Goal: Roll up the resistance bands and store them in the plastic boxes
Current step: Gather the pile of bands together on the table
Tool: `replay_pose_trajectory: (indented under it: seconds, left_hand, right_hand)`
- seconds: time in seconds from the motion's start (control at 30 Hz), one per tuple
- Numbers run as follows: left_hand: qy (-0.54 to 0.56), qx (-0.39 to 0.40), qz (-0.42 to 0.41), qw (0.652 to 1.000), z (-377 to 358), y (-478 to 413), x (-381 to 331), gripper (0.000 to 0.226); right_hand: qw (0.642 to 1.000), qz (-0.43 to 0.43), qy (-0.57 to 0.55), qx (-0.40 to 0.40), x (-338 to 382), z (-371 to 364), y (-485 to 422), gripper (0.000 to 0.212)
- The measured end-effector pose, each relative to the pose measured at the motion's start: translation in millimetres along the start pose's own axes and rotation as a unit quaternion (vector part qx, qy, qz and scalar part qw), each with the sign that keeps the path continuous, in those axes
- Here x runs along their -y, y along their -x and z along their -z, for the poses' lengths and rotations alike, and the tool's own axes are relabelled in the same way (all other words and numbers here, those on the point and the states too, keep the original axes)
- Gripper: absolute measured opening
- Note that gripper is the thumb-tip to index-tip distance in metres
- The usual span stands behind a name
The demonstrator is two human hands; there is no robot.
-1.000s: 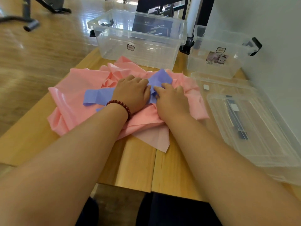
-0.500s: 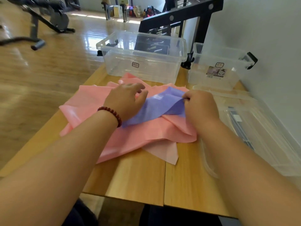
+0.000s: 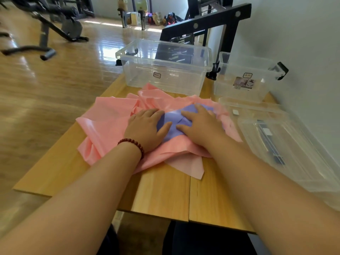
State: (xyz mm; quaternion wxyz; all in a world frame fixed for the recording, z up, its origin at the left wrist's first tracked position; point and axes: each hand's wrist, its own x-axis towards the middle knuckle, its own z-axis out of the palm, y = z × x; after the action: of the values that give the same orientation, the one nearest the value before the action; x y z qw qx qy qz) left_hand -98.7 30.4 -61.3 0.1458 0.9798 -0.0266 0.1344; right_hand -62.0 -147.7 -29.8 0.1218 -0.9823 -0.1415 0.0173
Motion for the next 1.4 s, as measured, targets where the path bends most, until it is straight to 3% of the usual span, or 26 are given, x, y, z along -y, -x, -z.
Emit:
replay_pose_trajectory:
  seconds: [0.07,0.1,0.27,0.4,0.57,0.7,0.83,0.93,1.03,1.1,1.2,1.27,1.3,1.33,1.4]
  left_hand:
    - [0.019,-0.018,-0.019,0.999,1,2,1,0.086]
    - [0.029,-0.022,-0.027,0.999,2,3,1,0.083]
    - [0.018,0.001,-0.065,0.998,1,1,2,0.08]
    - [-0.041,0.05,-0.097,0.993,-2,-1,-4,0.085]
    - [-0.089,0.116,-0.104,0.984,2,-8,-10,0.095]
    - [-0.028,0.131,-0.08,0.988,8,-8,-17,0.099]
    - [-0.057,0.107,-0.055,0.991,4,-3,-28,0.093]
    - [-0.039,0.085,-0.048,0.994,1,-1,-46,0.082]
    - [-0.034,0.088,-0.052,0.994,-4,1,-54,0.071]
    - [-0.029,0.082,-0.049,0.995,-7,3,-53,0.081]
    - [-0.024,0.075,-0.046,0.996,-8,4,-51,0.08]
    - [-0.023,0.071,-0.044,0.996,-7,5,-52,0.085]
    - [-0.025,0.068,-0.044,0.996,-7,5,-53,0.091]
    - [-0.027,0.067,-0.043,0.996,-8,5,-53,0.094]
    - [-0.029,0.066,-0.041,0.997,-9,5,-53,0.097]
  right_hand:
    - [0.997,0.028,-0.057,-0.05,-3,-2,-2,0.02]
    - [0.992,0.037,-0.09,-0.077,-6,-1,-1,0.017]
    - [0.963,0.004,-0.187,-0.192,-32,25,12,0.027]
    - [0.942,-0.024,-0.188,-0.277,-58,44,24,0.036]
    - [0.933,-0.074,-0.185,-0.299,-75,42,38,0.036]
    - [0.891,-0.132,-0.22,-0.373,-91,51,47,0.017]
    - [0.865,-0.142,-0.175,-0.448,-107,68,55,0.024]
    - [0.913,-0.071,-0.095,-0.39,-107,62,56,0.038]
    - [0.984,-0.093,-0.034,-0.148,-100,47,59,0.031]
    - [0.988,-0.13,-0.015,-0.086,-96,42,62,0.029]
    - [0.988,-0.125,-0.068,-0.059,-95,36,62,0.057]
    - [0.99,-0.1,-0.084,-0.059,-99,31,59,0.042]
    - [0.987,-0.082,-0.1,-0.091,-100,31,59,0.021]
    - [0.98,-0.066,-0.124,-0.14,-102,32,60,0.015]
    - [0.959,-0.055,-0.145,-0.237,-108,37,61,0.019]
